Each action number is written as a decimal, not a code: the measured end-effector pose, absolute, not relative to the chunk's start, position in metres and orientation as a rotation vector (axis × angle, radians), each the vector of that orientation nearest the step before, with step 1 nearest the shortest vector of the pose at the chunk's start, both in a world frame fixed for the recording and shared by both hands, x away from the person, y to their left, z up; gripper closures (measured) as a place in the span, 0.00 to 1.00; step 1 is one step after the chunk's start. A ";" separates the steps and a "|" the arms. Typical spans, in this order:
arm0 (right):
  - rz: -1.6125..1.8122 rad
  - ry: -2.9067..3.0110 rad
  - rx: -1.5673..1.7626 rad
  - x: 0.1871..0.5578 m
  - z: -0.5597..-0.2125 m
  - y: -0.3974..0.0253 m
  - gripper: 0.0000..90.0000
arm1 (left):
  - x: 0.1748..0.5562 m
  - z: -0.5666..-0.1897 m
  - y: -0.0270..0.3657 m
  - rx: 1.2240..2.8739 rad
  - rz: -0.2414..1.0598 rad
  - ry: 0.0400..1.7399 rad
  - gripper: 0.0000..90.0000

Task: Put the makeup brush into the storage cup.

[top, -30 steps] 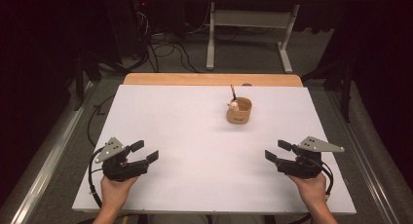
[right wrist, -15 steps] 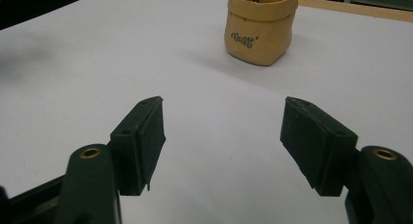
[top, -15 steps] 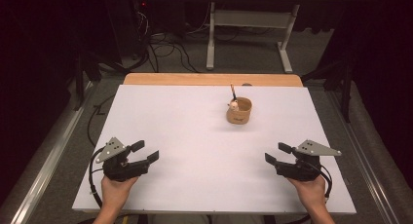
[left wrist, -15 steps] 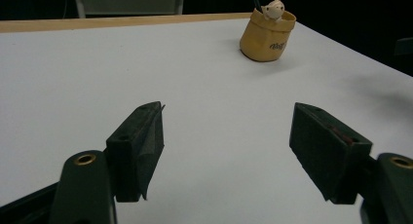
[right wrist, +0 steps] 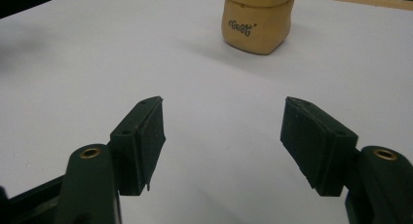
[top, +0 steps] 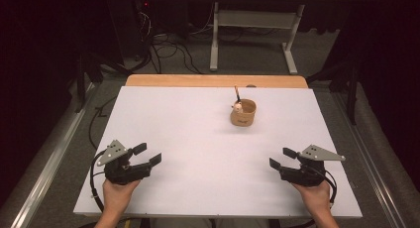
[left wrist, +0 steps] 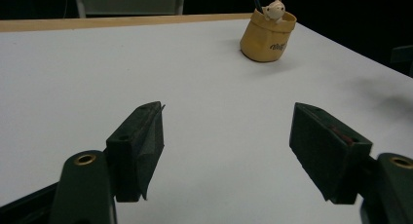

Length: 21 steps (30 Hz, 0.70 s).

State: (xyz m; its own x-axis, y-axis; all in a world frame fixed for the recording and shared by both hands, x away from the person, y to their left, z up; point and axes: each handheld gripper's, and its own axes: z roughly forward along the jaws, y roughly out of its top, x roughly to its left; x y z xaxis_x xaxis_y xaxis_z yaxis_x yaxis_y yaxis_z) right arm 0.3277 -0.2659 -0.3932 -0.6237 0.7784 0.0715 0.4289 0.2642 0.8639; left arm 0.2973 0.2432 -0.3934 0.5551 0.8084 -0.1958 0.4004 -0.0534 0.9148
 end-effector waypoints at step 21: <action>1.276 2.182 1.103 0.323 -0.407 -0.268 0.38 | 0.297 -0.392 0.244 1.664 0.452 1.024 0.32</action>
State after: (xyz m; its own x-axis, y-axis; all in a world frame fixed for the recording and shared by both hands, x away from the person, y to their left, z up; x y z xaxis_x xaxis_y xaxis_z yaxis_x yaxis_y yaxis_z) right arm 0.3226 -0.2676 -0.4066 -0.6190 0.7831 0.0607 0.4369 0.2790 0.8551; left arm 0.2965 0.2438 -0.3922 0.5577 0.8062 -0.1976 0.3975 -0.0505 0.9162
